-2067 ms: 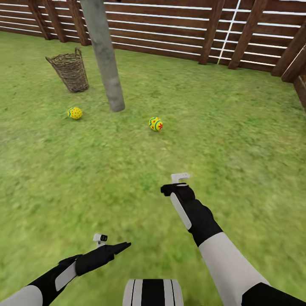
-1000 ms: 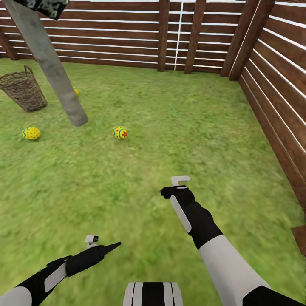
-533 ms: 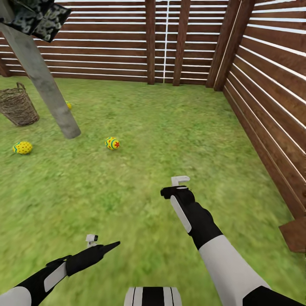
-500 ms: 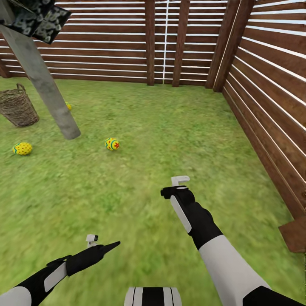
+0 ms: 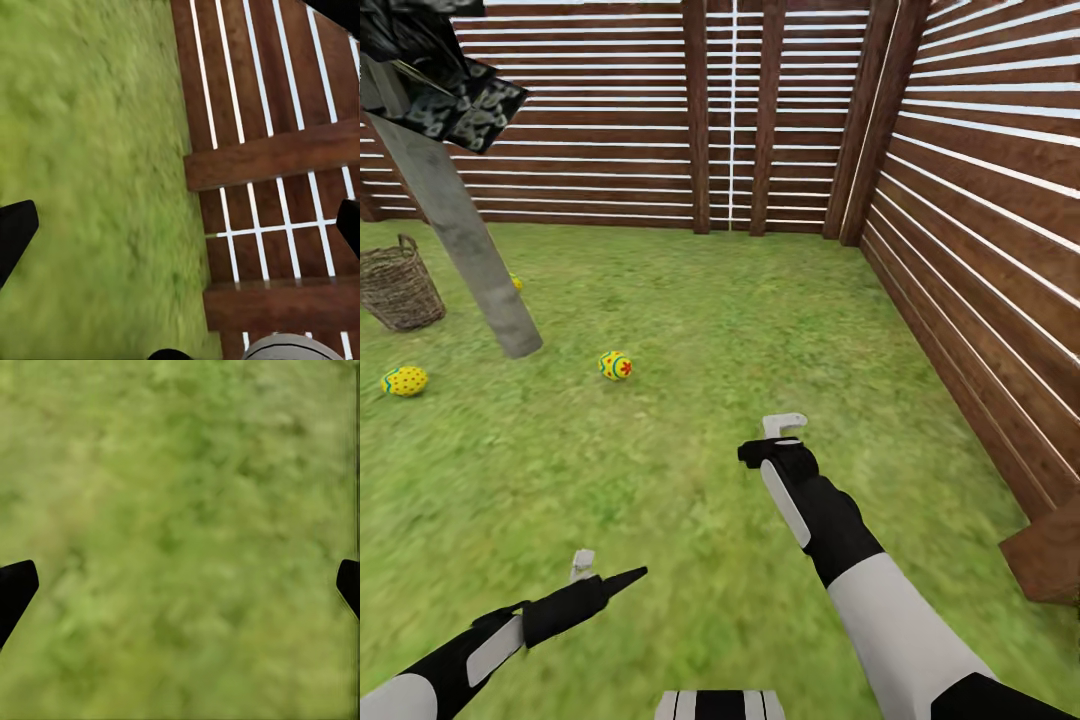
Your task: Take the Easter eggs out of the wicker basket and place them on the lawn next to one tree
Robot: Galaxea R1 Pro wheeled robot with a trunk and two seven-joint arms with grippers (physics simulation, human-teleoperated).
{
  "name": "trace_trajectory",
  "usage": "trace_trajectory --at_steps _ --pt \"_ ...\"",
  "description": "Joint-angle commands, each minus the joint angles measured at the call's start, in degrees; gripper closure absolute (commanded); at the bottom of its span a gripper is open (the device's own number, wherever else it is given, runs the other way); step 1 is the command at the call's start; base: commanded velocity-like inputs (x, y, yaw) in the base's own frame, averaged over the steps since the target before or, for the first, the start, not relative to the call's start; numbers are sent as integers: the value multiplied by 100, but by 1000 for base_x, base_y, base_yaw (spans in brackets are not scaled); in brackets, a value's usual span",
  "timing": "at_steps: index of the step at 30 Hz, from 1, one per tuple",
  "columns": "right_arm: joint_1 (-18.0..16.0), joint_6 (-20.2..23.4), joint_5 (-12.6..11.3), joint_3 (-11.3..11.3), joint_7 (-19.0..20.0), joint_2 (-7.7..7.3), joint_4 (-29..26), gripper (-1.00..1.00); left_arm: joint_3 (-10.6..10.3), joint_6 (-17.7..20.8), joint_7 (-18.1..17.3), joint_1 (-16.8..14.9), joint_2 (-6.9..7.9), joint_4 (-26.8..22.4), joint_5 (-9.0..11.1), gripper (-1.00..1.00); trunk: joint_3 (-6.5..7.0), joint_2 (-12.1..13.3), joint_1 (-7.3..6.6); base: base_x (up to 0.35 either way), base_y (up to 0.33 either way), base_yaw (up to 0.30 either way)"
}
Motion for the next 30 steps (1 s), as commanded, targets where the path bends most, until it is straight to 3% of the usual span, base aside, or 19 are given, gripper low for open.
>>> trace_trajectory --at_steps 1,21,30 --pt "-3 11 -57 9 -57 0 -3 -100 -33 60 31 -4 5 -4 59 -100 27 0 -3 0 0 -97" --pt "-1 4 -52 9 -52 0 207 -100 -31 59 953 -4 -13 -3 59 -100 531 27 -55 0 0 -34" --pt "2 3 -53 9 -58 0 224 -100 -33 52 1008 -4 -20 -4 68 -100 730 41 -79 0 0 0"
